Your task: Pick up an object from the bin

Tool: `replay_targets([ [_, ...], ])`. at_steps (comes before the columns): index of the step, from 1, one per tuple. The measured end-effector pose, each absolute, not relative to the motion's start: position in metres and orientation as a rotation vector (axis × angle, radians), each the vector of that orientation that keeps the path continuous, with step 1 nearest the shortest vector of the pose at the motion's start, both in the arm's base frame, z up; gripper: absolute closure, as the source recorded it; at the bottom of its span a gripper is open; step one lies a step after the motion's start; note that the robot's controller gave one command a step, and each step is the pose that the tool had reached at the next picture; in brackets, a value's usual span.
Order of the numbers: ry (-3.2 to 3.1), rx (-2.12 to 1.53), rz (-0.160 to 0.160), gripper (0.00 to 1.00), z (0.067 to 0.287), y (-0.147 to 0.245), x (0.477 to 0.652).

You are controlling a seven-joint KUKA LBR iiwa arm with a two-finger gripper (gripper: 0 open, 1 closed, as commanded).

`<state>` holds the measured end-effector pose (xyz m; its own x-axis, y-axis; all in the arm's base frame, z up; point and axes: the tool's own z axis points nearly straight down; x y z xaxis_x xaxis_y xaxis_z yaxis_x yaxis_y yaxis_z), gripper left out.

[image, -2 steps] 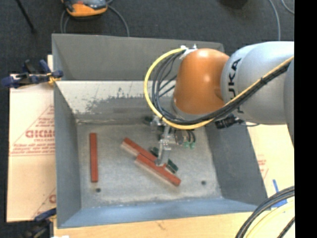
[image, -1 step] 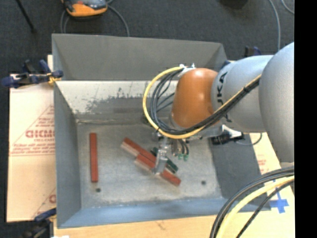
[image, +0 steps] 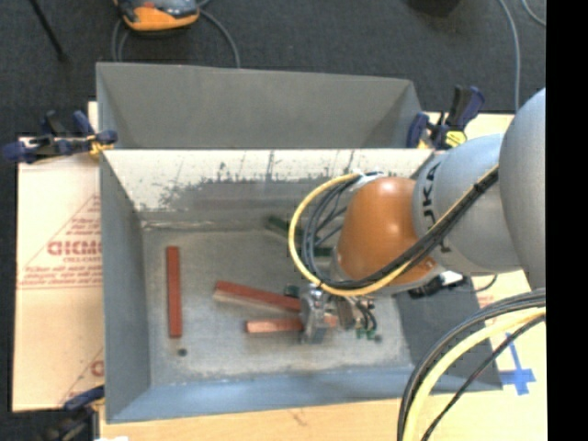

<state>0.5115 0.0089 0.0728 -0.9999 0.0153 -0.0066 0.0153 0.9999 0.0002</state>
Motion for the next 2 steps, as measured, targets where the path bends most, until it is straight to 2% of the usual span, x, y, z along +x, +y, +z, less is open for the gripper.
replay_targets([
  [1, 3.135, 0.025, 0.000, 1.00, 0.073, 0.009, 0.511],
  [2, 3.129, 0.236, 0.001, 1.00, 0.128, -0.002, 0.539],
])
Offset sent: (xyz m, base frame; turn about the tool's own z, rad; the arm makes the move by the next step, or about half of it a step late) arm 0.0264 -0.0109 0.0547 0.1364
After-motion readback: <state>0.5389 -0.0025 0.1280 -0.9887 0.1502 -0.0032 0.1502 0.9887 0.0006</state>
